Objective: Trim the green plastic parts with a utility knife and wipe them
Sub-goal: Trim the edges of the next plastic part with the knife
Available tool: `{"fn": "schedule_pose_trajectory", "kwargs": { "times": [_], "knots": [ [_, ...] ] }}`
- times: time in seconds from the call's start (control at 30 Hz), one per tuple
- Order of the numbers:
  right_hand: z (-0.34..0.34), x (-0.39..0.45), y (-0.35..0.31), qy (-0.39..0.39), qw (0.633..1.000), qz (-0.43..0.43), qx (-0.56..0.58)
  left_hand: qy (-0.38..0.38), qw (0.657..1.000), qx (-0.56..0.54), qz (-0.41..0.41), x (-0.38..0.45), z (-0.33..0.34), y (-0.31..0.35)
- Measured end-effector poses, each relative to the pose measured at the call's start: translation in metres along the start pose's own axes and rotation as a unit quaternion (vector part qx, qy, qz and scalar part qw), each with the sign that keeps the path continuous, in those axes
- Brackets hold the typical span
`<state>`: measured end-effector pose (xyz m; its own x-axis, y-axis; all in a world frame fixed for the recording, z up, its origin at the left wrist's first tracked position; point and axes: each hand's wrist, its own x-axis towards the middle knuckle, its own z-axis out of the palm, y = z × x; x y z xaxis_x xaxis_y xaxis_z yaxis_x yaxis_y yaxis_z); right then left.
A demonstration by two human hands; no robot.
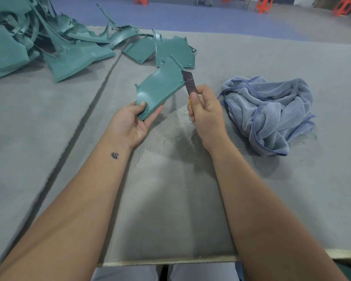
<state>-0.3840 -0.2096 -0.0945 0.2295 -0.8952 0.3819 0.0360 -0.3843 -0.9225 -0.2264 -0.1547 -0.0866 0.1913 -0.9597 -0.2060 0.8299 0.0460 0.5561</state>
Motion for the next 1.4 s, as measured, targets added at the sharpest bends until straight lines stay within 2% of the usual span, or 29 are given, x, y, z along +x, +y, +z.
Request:
{"fn": "schedule_pose_trajectory", "kwargs": {
  "times": [0.3,0.43,0.57,0.67,0.83,0.97,1.0,1.13,1.27,1.4],
  "knots": [
    [-0.003,0.000,0.004,-0.027,0.999,0.017,0.005,0.011,1.000,-0.005,0.004,-0.001,-0.001,0.002],
    [0.005,-0.002,0.005,-0.113,0.990,-0.016,-0.085,0.003,1.000,-0.003,0.006,-0.002,0.003,0.000],
    [0.000,-0.002,0.001,-0.033,0.999,-0.006,0.019,0.003,1.000,-0.005,0.002,-0.002,0.003,0.000],
    [-0.002,0.000,0.003,0.002,1.000,-0.005,0.011,0.004,1.000,-0.001,-0.002,-0.003,0.003,0.001],
    [0.006,-0.003,0.007,-0.112,0.982,-0.051,-0.142,0.002,1.000,-0.010,0.005,-0.003,0.004,-0.001],
    [0.001,-0.001,0.004,-0.030,0.997,-0.037,-0.060,-0.002,1.000,-0.006,-0.001,-0.004,0.003,-0.001],
    [0.001,-0.001,0.004,-0.029,0.997,-0.033,-0.066,-0.002,1.000,-0.006,-0.001,-0.003,0.002,-0.001],
    [0.008,-0.005,0.004,-0.109,0.982,-0.051,-0.149,-0.003,1.000,-0.006,-0.006,-0.002,0.002,-0.001],
    [0.001,-0.002,0.001,-0.031,0.995,-0.049,-0.083,-0.014,0.999,0.044,-0.018,-0.001,-0.001,-0.002],
    [0.004,-0.004,0.005,-0.067,0.991,-0.027,-0.110,-0.009,0.999,0.031,-0.013,0.003,-0.004,-0.001]
  ]
}}
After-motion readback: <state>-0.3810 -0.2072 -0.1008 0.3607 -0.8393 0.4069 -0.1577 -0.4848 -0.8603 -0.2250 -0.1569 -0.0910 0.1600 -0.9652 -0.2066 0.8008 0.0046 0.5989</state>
